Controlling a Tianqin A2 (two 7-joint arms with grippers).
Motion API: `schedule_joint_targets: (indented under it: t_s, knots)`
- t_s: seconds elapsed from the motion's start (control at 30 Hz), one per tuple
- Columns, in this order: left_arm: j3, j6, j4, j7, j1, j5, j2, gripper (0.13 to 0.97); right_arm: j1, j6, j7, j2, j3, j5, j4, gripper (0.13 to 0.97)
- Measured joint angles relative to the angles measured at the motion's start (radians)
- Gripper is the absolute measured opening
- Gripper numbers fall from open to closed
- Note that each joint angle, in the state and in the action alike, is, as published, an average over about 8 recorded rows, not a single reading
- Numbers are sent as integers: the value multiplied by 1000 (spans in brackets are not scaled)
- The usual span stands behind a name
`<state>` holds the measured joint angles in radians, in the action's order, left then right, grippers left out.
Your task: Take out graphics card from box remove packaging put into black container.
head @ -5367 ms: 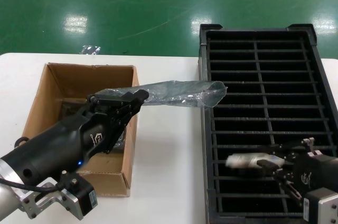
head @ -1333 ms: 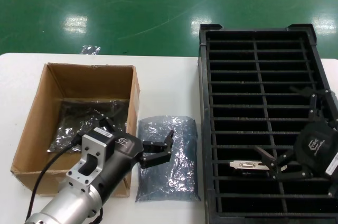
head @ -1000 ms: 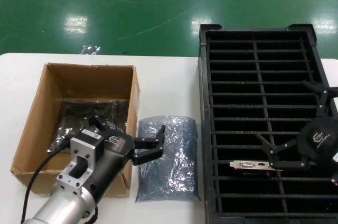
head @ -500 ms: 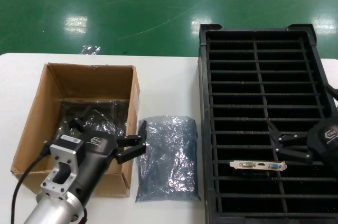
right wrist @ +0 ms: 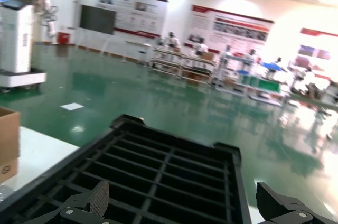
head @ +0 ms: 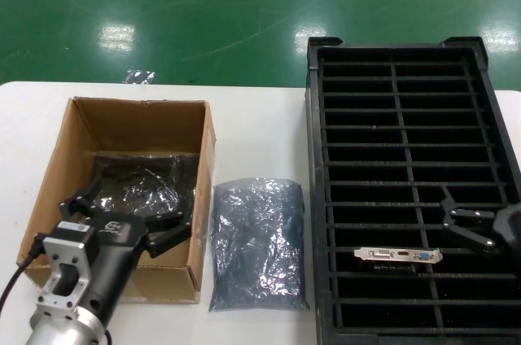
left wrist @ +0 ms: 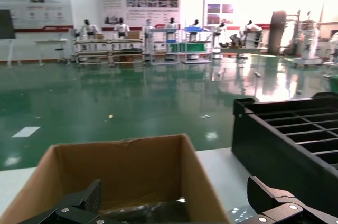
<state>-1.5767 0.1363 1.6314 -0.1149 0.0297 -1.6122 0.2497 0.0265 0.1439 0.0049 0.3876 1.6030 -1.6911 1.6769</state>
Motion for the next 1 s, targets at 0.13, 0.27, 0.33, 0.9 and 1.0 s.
schedule_joint_targets:
  t_s: [0.13,0.27,0.33,0.9,1.0]
  knots:
    - [-8,-43,-10,37,-10,-60,16,966,-9,-46,-2,-28,-1,-35,-24,966]
    - [-14,-83,-19,70,-18,-115,31,966,-16,-88,-3,-54,-2,-67,-47,966]
    - [-17,-97,-22,82,-21,-133,36,966,-19,-102,-4,-62,-2,-77,-55,966]
    - [-19,-109,-25,92,-24,-150,40,966,-21,-115,-4,-70,-2,-87,-62,966]
    - [-19,-109,-25,92,-24,-150,40,966,-21,-115,-4,-70,-2,-87,-62,966]
